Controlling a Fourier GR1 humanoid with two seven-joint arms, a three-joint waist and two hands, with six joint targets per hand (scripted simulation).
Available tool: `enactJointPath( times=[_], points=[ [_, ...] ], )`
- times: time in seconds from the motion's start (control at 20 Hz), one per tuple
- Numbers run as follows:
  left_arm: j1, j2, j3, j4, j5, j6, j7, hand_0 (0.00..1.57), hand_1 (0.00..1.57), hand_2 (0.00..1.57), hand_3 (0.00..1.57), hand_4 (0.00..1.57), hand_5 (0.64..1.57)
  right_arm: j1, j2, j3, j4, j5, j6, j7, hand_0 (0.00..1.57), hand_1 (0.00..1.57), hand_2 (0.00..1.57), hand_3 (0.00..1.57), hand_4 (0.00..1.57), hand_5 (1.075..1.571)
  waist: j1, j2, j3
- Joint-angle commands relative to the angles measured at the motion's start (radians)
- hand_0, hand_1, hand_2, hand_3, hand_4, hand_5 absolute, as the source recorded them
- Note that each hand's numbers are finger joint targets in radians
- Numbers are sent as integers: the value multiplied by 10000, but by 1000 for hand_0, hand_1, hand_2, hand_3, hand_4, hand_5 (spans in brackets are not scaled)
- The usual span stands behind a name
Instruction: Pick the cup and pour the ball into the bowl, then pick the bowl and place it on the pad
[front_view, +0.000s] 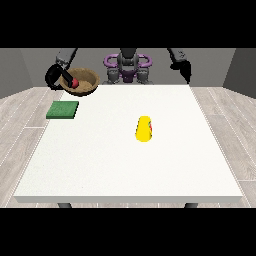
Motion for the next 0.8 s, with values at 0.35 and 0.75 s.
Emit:
enactJointPath(
  times=[0.35,0.75],
  points=[
    [-659,3334,3014,417,2326,-2451,-405,0,0,0,0,1296,1571,552,-1788,-1132,201,-614,1140,-1598,1571,1571,1571,0,864,1570,547,1474,3],
    [-721,4029,3613,1105,3005,-3477,-756,0,0,0,0,1209,1563,372,-1430,-1619,693,-726,292,-2745,1571,1571,1571,0,757,1567,679,2071,10]
  ],
)
